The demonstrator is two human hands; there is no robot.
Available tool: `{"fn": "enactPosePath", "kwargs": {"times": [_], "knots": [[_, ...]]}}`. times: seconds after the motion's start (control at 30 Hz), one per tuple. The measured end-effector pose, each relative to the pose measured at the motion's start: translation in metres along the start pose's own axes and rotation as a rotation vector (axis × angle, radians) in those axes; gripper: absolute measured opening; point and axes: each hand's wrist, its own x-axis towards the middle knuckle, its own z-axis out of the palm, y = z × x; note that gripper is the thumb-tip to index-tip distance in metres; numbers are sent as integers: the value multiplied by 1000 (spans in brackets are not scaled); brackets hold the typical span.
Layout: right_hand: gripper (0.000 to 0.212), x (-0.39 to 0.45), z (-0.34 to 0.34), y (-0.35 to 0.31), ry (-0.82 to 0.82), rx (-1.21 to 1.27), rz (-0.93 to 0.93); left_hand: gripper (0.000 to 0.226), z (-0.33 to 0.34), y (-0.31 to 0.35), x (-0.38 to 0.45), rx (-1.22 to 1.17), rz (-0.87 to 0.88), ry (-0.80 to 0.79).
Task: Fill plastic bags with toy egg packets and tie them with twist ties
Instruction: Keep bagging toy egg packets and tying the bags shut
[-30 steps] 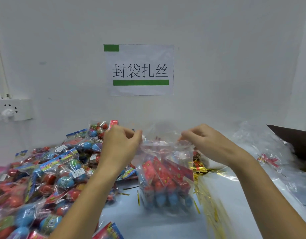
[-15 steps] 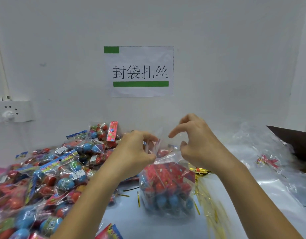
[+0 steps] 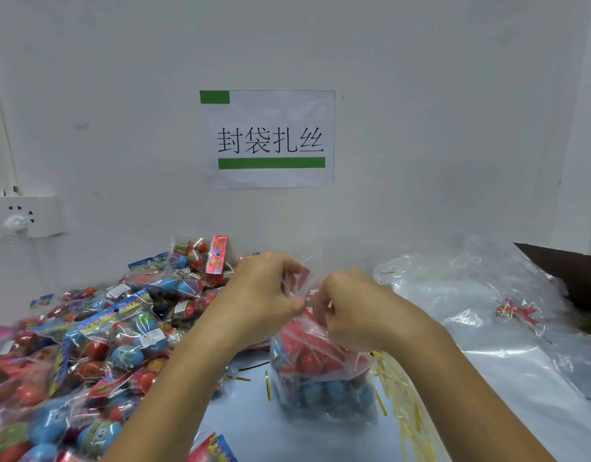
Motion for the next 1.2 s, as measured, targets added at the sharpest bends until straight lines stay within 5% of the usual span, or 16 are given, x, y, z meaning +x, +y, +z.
{"fn": "enactPosePath", "kwargs": {"times": [0.13, 0.23, 0.37, 0.57, 1.03, 1.2], "knots": [[25, 1, 6, 3, -67, -46, 25, 22, 0, 1, 1, -35, -48, 46], [16, 2, 6, 3, -79, -40, 4, 41, 2, 1, 1, -30, -100, 102], [18, 2, 6, 1, -77, -11, 9, 11, 1, 5, -3, 30, -125, 101], [22, 1, 2, 6, -61, -17, 62, 55, -7, 8, -6, 61, -85, -201], [47, 1, 4, 4, -178, -41, -17, 63, 12, -4, -8, 317, -120, -442], [33, 0, 8, 3, -228, -51, 14, 66, 11, -6, -9, 280, -110, -526]]}}
